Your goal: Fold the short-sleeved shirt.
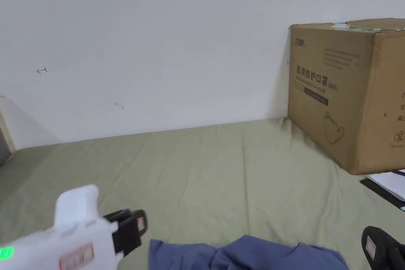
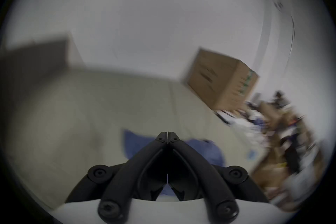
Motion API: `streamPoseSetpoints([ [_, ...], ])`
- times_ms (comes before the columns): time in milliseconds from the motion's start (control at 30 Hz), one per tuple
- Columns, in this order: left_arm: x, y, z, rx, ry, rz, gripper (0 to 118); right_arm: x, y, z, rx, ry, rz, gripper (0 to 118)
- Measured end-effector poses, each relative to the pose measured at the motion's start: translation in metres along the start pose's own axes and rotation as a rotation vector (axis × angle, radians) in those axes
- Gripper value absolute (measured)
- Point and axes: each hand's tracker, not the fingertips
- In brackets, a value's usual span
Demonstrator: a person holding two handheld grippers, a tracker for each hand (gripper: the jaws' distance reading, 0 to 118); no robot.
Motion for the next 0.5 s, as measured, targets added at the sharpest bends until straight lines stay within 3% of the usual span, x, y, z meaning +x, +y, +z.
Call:
streamPoseSetpoints([
  [67, -0.030, 0.027, -0.045, -0.209, -0.150, 0.209, 0, 0.003, 0.001, -0.004, -0.024, 0.053, -0.015, 0],
  [100, -0.044, 0.033, -0.073, -0.257, -0.105, 0.249, 0, 0.003, 0.001, -0.006, -0.030, 0.058, -0.006, 0],
  [233, -0.078, 0.034, -0.168, -0.423, 0.249, 0.075, 2, 0.004, -0.006, -0.018, -0.070, 0.064, 0.019, 0],
  [267, -0.091, 0.031, -0.185, -0.427, 0.261, 0.068, 28, 0.005, -0.009, -0.022, -0.082, 0.065, 0.016, 0],
  [333, -0.109, 0.019, -0.215, -0.466, 0.299, 0.104, 105, 0.007, -0.018, -0.032, -0.116, 0.051, 0.017, 0],
  [367, -0.117, 0.013, -0.229, -0.487, 0.324, 0.122, 116, 0.009, -0.022, -0.036, -0.133, 0.043, 0.019, 0],
  [467, -0.132, -0.001, -0.257, -0.461, 0.340, 0.133, 113, 0.016, -0.032, -0.046, -0.165, 0.039, 0.010, 0],
  [500, -0.137, -0.009, -0.269, -0.481, 0.351, 0.128, 113, 0.021, -0.035, -0.047, -0.165, 0.076, -0.037, 0],
])
